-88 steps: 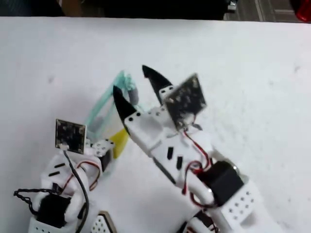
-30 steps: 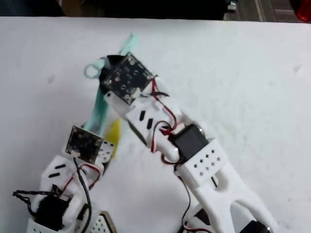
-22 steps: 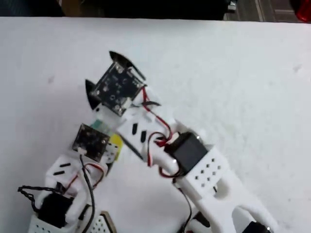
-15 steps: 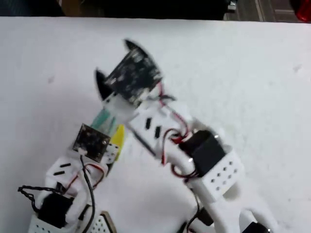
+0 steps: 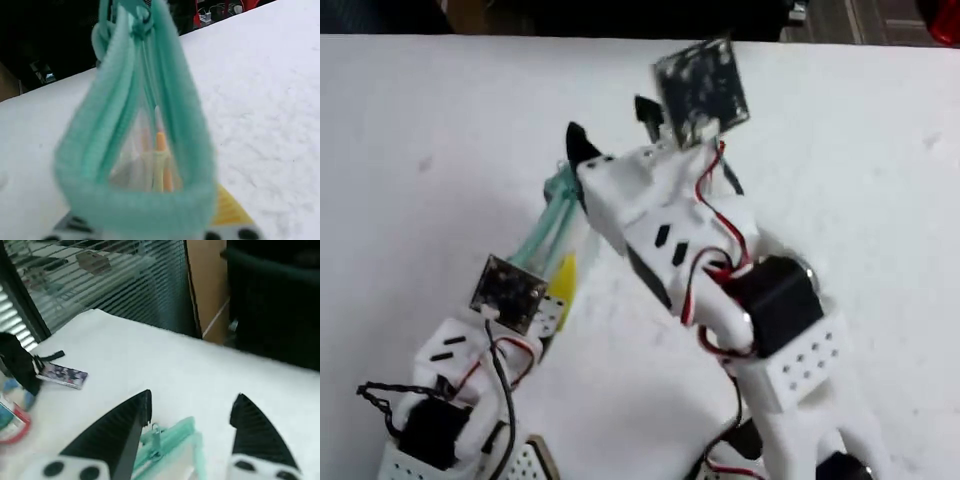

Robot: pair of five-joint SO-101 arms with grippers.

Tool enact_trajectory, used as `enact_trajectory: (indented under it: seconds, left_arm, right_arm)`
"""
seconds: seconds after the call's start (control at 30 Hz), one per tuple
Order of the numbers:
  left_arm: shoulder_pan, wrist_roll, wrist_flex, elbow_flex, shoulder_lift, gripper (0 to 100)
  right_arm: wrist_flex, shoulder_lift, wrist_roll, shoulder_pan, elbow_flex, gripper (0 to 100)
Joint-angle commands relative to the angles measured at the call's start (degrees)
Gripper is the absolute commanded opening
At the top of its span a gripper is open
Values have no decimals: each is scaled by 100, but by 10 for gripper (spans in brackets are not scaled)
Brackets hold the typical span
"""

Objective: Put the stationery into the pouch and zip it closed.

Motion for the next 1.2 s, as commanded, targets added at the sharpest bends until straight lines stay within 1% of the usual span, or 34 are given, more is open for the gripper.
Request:
enact_trajectory:
  seconds: [0.0,0.2,0.37,0.43,0.6,0.87,0.97,1.03,1.1,1.17]
  left_arm:
    - [57,-35,0,-79,31,81]
    - [57,-35,9,-79,31,81]
    - [57,-35,9,-70,31,81]
    - [57,-35,9,-70,31,81]
    - [22,-35,0,-70,31,81]
    - [22,-35,-9,-70,31,81]
    - [22,-35,-9,-70,31,81]
    - [22,-35,-9,-70,31,81]
    - [22,-35,-9,-70,31,81]
    - [22,-35,-9,-70,31,81]
  right_arm:
    - [752,488,-1257,22,-809,320]
    - [1727,1640,-1345,-171,-1767,327]
    - [1903,2281,-1371,-171,-2004,327]
    - [1956,2413,-1371,-286,-2004,327]
    - [1965,2457,-1327,-514,-2004,326]
    - [2466,2448,-413,-945,-2022,326]
    - [2809,2360,-167,-1007,-2312,326]
    - [2923,2246,-176,-927,-2629,326]
    - [2932,2105,-273,-699,-2945,326]
    - [2923,2053,-712,-488,-3191,326]
